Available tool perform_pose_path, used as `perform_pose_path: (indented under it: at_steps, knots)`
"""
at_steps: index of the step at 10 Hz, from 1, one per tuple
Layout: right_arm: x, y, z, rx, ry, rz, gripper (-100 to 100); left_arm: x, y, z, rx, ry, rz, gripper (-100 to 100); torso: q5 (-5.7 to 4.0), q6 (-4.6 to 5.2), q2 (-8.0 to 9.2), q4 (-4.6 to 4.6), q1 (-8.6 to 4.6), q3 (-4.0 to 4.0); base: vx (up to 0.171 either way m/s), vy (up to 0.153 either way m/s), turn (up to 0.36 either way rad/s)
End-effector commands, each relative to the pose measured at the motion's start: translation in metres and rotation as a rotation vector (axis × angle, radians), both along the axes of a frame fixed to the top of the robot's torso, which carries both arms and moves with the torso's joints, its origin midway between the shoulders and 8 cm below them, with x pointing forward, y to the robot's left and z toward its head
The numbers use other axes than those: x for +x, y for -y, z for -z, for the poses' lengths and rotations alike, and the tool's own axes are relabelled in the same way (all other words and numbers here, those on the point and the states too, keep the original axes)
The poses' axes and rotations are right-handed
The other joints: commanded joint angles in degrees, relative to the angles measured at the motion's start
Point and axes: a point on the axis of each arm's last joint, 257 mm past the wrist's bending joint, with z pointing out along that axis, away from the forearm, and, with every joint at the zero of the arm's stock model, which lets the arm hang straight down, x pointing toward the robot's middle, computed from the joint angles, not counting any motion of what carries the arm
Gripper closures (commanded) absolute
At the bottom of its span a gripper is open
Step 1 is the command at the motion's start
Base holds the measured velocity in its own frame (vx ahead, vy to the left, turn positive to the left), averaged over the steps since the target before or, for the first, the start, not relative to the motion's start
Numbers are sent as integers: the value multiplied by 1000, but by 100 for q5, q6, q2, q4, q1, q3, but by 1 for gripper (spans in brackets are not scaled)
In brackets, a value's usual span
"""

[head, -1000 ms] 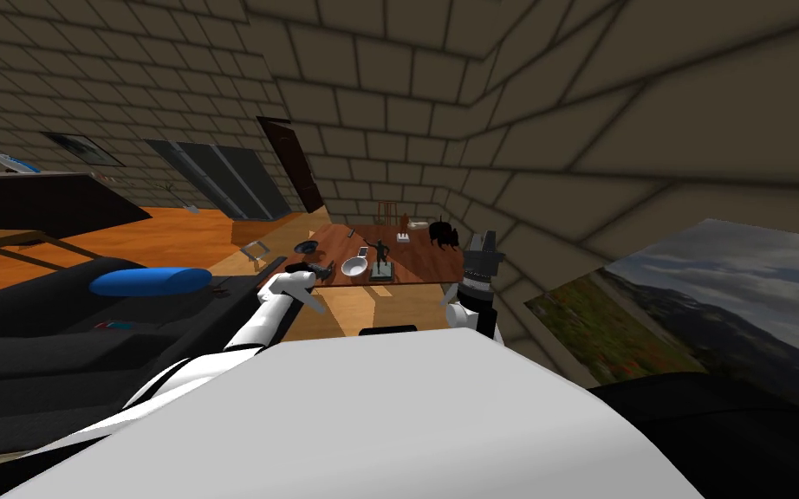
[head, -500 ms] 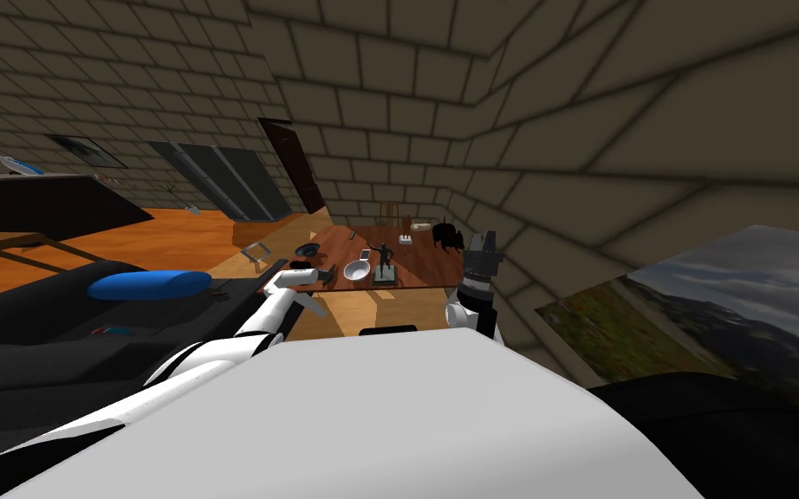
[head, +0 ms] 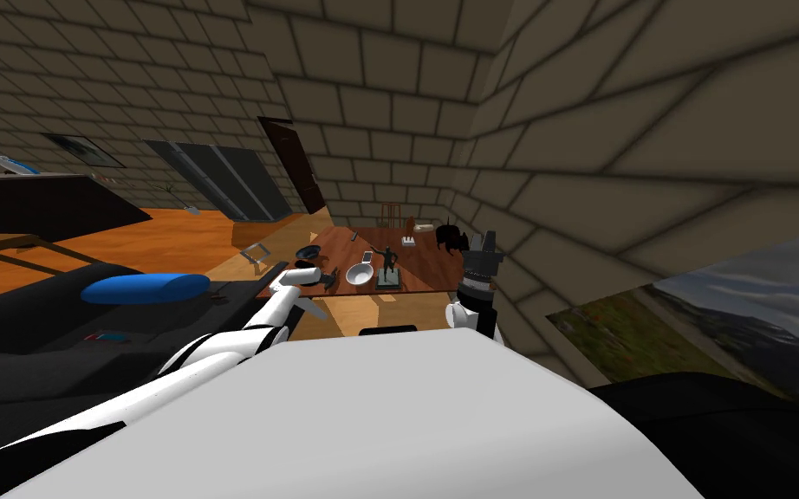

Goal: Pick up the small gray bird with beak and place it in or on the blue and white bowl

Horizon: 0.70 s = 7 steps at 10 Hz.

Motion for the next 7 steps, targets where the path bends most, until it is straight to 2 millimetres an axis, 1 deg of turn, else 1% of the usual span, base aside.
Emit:
perform_pose_path:
  at_steps: [1,2,3,7]
  knots:
    - [0,0,0,0,0,0,0,-7,10,11,-46,-53,-33,-100,0,0,0,0,0,0,110,70,-4]
    - [0,0,0,0,0,0,0,-16,17,21,-74,-96,-56,-100,1,0,-10,-2,7,-5,145,86,-7]
    - [0,0,0,0,0,0,0,-17,17,21,-75,-97,-56,-100,3,0,-22,-5,13,-13,100,67,-5]
    - [0,0,0,0,0,0,0,-37,44,42,-153,-202,-103,-100,1,0,-3,-1,5,-2,77,65,-4]
